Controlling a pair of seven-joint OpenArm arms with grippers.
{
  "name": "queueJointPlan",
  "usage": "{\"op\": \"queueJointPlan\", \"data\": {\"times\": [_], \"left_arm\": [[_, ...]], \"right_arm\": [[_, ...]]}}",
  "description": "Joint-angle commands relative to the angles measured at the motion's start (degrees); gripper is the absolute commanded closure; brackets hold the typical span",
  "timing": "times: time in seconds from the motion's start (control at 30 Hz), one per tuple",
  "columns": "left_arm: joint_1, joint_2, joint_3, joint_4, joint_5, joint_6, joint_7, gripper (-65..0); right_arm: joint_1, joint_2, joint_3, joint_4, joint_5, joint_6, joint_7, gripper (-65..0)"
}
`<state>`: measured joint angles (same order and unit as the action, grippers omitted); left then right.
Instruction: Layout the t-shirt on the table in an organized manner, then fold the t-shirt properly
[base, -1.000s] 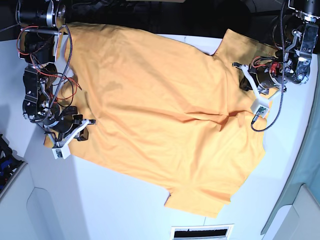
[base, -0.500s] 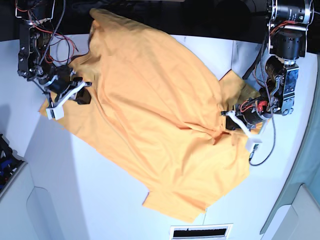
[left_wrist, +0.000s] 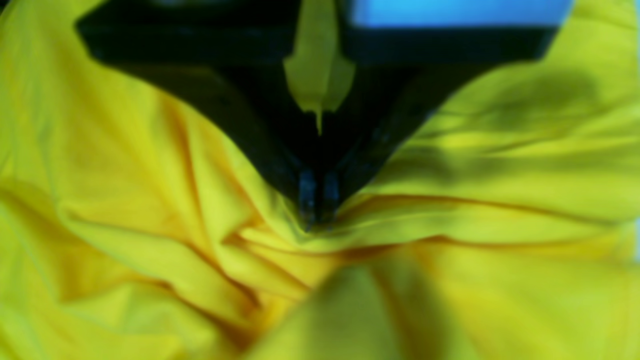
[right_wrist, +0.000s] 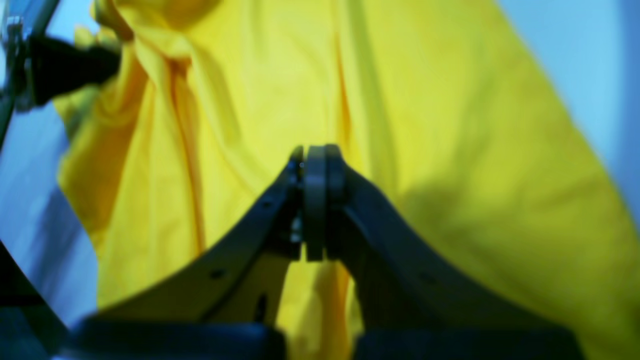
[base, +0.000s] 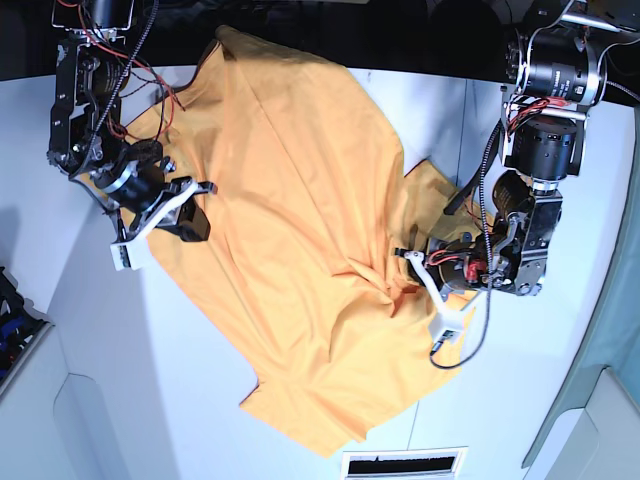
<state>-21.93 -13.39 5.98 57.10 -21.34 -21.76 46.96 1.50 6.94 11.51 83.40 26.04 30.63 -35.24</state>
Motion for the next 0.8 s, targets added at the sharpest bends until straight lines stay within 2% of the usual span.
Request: {"op": "queueJointPlan", "data": {"times": [0.0,0.07,0.27,0.33,0.4,0.5,0.63,0.77], "left_arm": [[-1.0,-1.4,-0.3,2.9,-0.7,0.1,-0.2,-3.7],[0.5,-3.0,-0.3,7.3,-2.0,0.1,0.0,-6.3],[9.2,-4.7,-0.3,23.5,-3.4,0.1,0.0,-5.8],[13.5,-4.6,-0.2,28.5,-4.1,0.1,0.0,-1.2],[17.4,-4.2,-0.2,31.5,-4.6,0.1,-1.5,0.0],[21.7,-2.3,-0.1,32.4,-4.6,0.1,-4.8,0.0],[25.2,0.7,1.8,31.5,-3.0,0.1,-5.1,0.0],[26.6,1.3,6.5,29.1,-1.5,0.2,-7.1,0.0]], "right_arm": [[2.0,0.3,0.1,1.0,0.9,0.5,1.5,0.0],[4.8,-0.1,0.1,0.2,-0.7,0.4,2.3,0.0],[17.2,-1.7,-0.7,-13.3,-6.7,0.5,5.2,0.0],[20.7,-1.7,-1.8,-18.8,-8.2,0.4,6.2,0.0],[24.0,-1.7,-3.5,-23.9,-9.6,0.4,7.2,0.0],[27.5,-1.7,-6.6,-30.0,-11.7,0.4,9.5,0.0],[28.5,-1.7,-10.8,-34.3,-14.0,0.4,11.0,0.0],[28.3,-1.7,-14.2,-36.0,-18.0,0.4,11.5,0.0]]}}
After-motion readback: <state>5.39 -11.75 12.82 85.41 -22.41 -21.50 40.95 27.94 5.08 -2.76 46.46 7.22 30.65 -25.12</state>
